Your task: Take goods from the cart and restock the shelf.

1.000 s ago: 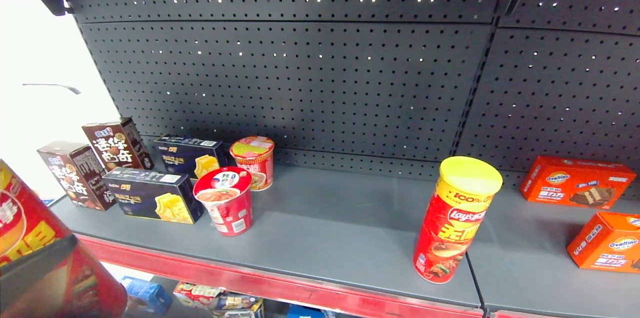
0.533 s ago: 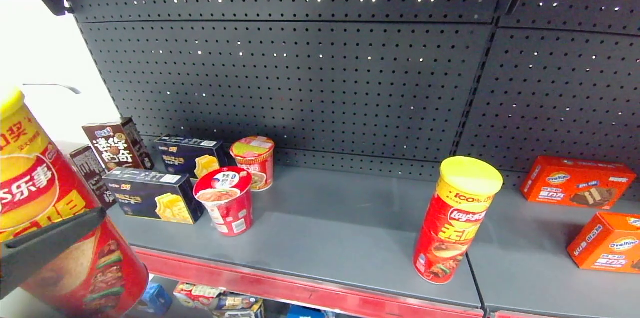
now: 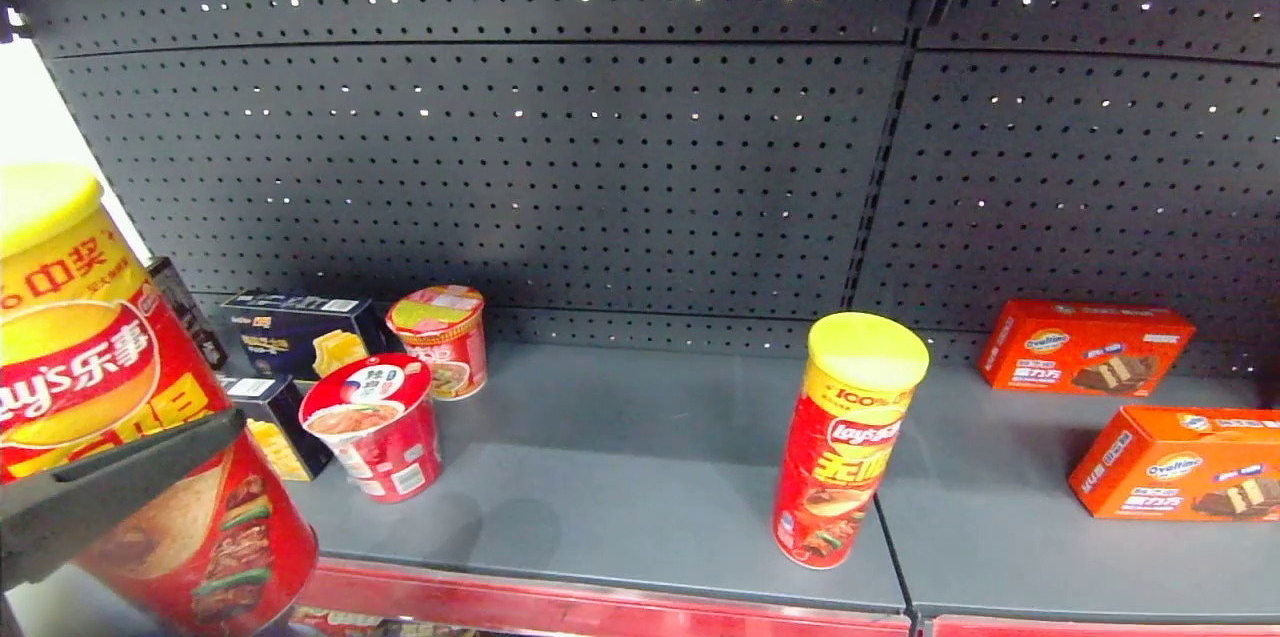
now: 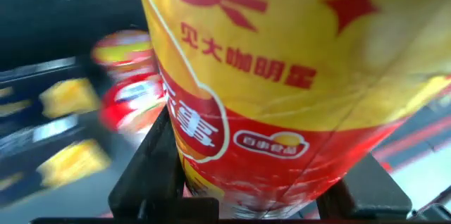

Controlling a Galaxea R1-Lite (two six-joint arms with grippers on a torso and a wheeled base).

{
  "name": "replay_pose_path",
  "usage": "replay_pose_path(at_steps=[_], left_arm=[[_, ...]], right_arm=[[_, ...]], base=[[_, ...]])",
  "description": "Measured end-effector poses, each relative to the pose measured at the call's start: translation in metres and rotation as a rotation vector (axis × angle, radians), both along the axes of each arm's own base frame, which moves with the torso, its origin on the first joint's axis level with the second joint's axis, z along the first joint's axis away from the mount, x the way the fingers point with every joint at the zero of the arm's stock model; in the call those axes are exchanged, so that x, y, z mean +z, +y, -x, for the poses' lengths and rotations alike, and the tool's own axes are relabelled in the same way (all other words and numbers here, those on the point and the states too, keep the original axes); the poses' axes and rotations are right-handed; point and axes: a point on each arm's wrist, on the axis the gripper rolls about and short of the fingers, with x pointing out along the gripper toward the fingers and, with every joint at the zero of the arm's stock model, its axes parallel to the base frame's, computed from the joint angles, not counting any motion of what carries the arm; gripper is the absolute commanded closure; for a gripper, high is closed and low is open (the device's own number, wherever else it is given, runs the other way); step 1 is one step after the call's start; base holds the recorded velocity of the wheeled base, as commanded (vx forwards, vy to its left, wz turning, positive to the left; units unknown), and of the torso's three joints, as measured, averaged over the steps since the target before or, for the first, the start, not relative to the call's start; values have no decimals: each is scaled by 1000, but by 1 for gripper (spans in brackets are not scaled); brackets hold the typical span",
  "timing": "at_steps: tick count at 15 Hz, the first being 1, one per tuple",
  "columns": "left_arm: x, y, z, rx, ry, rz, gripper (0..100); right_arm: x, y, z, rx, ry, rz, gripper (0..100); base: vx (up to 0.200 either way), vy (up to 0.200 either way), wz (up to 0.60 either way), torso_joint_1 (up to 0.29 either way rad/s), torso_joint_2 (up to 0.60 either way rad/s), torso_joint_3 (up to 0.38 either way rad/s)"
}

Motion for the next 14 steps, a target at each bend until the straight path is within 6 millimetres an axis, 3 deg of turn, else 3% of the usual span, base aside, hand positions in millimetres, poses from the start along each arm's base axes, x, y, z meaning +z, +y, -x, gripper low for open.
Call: replay_pose_path(at_steps=[3, 6, 14], left_arm=[[-2, 0, 0, 1, 5, -1, 100], [-1, 0, 0, -2, 0, 1, 100], [-2, -1, -1, -16, 7, -1, 100]], right_arm=[[0, 0, 0, 1, 0, 2, 0], [0, 0, 0, 4, 1, 5, 0], [0, 0, 0, 16, 2, 1, 0]], base=[[0, 0, 0, 0, 0, 0], [0, 0, -600, -7, -1, -1], [0, 0, 0, 0, 0, 0]])
